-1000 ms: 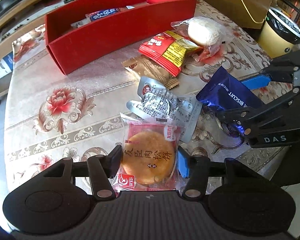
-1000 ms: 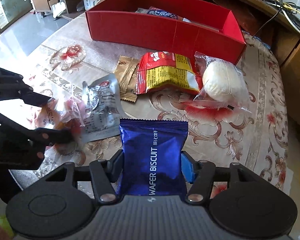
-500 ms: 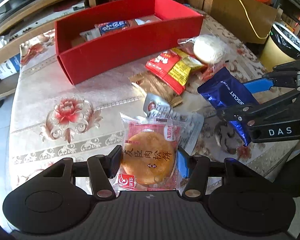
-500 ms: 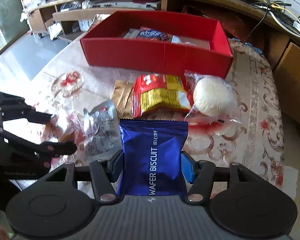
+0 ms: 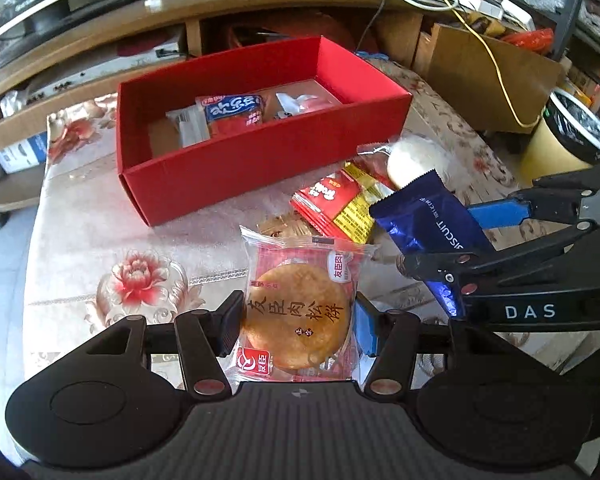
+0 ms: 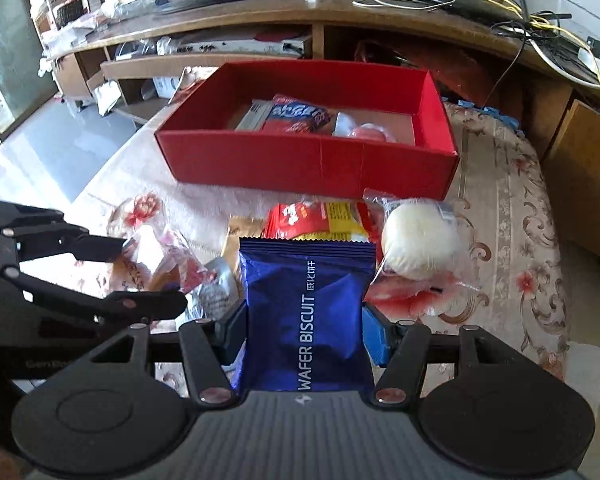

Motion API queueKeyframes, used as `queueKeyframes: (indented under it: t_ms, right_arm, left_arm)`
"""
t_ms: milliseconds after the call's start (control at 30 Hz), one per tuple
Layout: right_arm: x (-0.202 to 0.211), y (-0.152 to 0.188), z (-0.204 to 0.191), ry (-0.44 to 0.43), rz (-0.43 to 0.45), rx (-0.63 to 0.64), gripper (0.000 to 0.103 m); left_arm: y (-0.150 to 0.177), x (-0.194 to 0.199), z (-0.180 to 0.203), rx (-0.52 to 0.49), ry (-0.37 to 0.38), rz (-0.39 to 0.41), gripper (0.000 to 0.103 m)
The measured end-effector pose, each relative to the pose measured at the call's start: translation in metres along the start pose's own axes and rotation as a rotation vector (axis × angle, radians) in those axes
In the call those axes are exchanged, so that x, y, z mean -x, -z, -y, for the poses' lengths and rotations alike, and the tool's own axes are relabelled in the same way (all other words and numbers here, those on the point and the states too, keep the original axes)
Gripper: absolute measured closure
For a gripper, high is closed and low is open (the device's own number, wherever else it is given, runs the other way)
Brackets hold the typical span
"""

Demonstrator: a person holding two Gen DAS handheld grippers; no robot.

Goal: Organize snacks
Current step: 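Carry the wafer packet and mooncake into the red box, open both tools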

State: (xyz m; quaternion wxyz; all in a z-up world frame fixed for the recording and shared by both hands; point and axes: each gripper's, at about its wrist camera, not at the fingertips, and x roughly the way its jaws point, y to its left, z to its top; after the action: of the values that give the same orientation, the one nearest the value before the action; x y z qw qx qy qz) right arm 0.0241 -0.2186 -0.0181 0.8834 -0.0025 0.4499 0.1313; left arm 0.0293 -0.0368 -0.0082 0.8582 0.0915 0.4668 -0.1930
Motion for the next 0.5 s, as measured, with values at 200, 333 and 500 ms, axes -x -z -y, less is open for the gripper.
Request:
queueKeyframes:
  t_ms: [200, 333, 500]
  right_arm:
    - [0.003, -0.009, 0.004, -0.019, 0.021, -0.015, 0.047]
    - [0.006, -0.016, 0.013, -0.025, 0.035, -0.048, 0.047]
    - [0.008, -0.024, 0.035, -0.016, 0.056, -0.106, 0.047]
  left_arm:
    - [-0.009, -0.001, -0.002, 0.048, -0.022, 0.008, 0.041]
    - [-0.026, -0.012, 0.005, 0.056, -0.043, 0.001, 0.041]
    - [-0.042, -0.014, 0.015, 0.061, -0.033, 0.019, 0.041]
